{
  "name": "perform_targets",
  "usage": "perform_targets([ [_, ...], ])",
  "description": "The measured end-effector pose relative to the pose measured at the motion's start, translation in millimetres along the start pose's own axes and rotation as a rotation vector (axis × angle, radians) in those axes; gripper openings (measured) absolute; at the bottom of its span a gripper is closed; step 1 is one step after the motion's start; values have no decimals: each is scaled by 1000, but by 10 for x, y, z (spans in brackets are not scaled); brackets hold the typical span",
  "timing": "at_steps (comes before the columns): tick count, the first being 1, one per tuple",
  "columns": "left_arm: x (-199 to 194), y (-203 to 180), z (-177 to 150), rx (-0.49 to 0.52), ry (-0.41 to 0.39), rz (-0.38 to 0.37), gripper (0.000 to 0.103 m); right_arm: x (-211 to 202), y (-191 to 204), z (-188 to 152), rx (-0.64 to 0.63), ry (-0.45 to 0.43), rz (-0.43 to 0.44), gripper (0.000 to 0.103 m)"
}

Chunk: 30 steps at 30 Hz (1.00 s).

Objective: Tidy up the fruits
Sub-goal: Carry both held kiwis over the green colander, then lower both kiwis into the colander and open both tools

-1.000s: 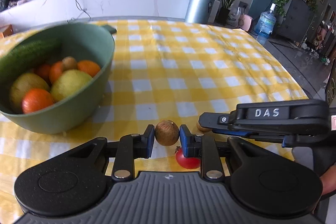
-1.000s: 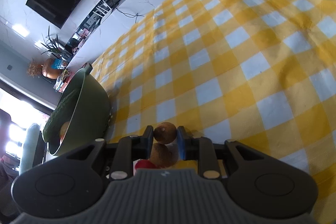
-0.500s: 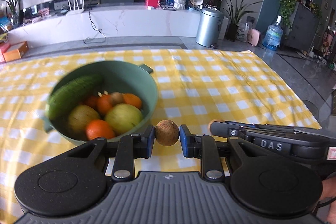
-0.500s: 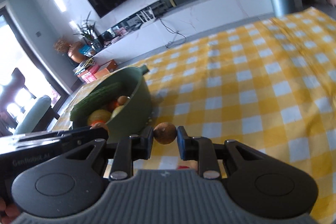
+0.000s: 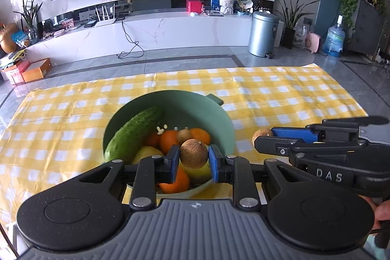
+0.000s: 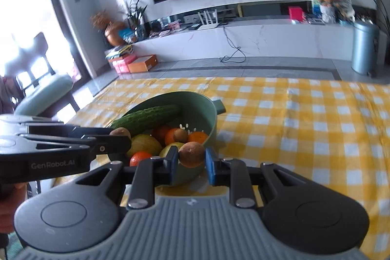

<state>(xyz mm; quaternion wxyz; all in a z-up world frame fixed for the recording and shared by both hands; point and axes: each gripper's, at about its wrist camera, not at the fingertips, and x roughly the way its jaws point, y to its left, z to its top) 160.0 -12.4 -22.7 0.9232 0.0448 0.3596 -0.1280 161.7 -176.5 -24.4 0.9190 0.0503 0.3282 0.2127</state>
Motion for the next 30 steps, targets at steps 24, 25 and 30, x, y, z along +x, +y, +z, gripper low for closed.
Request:
perform_targets([
  [24,577,261,51,59,93,-4,28,829,315,268,-402,217,-13,20],
  [25,593,262,43,60,97,-4,28,849,314,271,-408,222,-13,20],
  [30,662,238,-8,92,107,12,28,923,301,273,-418,248,-16,20],
])
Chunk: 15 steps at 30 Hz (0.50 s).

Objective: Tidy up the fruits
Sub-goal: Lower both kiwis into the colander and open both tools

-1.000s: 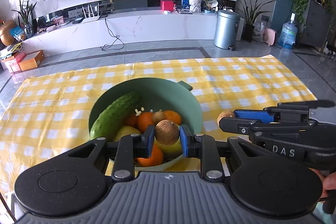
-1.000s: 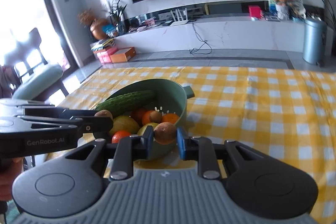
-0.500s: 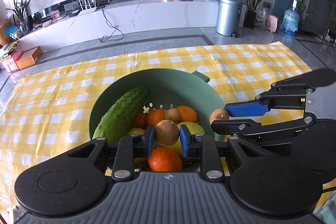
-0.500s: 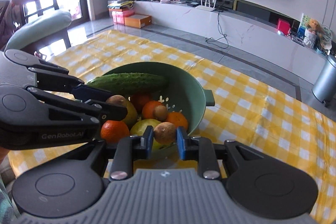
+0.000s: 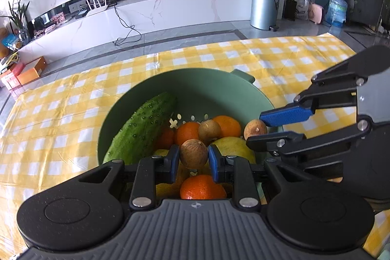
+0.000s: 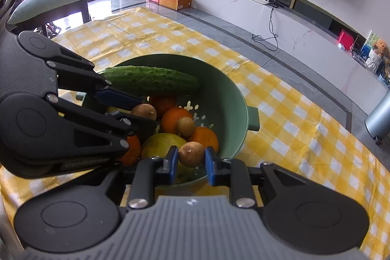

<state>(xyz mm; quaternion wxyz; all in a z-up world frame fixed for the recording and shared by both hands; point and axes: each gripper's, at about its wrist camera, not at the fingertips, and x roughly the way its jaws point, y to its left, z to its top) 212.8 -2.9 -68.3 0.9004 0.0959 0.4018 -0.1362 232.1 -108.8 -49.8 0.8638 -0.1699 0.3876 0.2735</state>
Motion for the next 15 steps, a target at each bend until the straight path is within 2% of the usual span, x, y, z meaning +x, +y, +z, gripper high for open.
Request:
perform_targets([
  [15,40,17,-70,-25,6,9,29,56,17,7,-2,14,8,20],
])
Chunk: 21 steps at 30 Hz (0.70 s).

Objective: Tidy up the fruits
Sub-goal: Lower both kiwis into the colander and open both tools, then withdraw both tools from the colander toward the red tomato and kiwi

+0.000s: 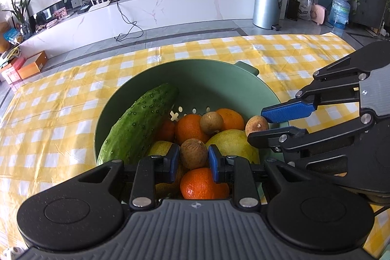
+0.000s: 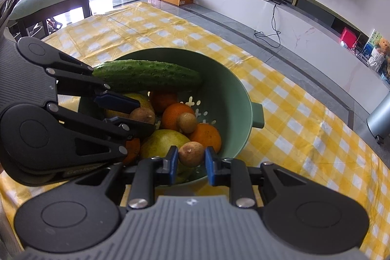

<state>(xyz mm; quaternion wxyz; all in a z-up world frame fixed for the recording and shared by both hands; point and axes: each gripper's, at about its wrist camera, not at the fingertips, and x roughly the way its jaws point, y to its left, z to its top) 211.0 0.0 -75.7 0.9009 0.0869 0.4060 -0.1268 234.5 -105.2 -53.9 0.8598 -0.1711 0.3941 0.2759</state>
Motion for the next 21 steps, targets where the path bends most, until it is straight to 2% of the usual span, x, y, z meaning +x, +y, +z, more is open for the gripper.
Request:
perform_targets([
  [4,-25,-22,-2,5,-2,15,31,-6,-8,-8,5,-5,6,21],
  [9,-119,-16,3,2,-29,27,38,-54,-13,-9,6,-20,6,22],
  [13,-214,-8,29,-10,-40,41,42,-136,-23,1,14,-43,0,31],
  [17,-336,-21,42,-15,-48,53,43,-257,-28,8,20,-71,-3,32],
  [21,-497,-47,35,-20,-72,53,43,-442,-10,-29,30,-111,-21,39],
])
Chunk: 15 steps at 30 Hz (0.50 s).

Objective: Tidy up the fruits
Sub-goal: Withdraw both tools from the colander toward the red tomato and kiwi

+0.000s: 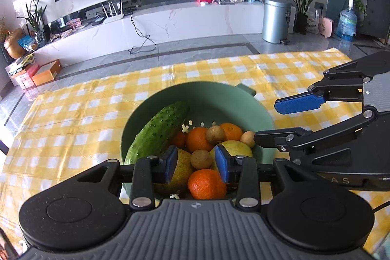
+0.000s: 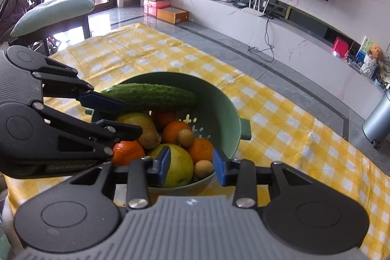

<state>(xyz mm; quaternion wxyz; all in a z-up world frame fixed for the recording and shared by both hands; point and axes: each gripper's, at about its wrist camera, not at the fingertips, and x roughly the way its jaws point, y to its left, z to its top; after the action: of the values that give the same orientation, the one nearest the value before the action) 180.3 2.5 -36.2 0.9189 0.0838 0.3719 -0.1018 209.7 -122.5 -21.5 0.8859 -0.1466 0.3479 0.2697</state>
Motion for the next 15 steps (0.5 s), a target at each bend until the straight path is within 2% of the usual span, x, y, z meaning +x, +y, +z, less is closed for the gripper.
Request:
perform_targets([
  [5,-256,-74,-14,-10,-38,-32,43,-275,-16,-93,46,-30,-41,40],
  [11,-476,-215,-102,-7,-73,-87,43,-630,-134,-331,199,-69,-47,40],
  [15,-543,-325,-199,-19,-75,-118,44,-829,-144,-570,283,-97,-57,45],
])
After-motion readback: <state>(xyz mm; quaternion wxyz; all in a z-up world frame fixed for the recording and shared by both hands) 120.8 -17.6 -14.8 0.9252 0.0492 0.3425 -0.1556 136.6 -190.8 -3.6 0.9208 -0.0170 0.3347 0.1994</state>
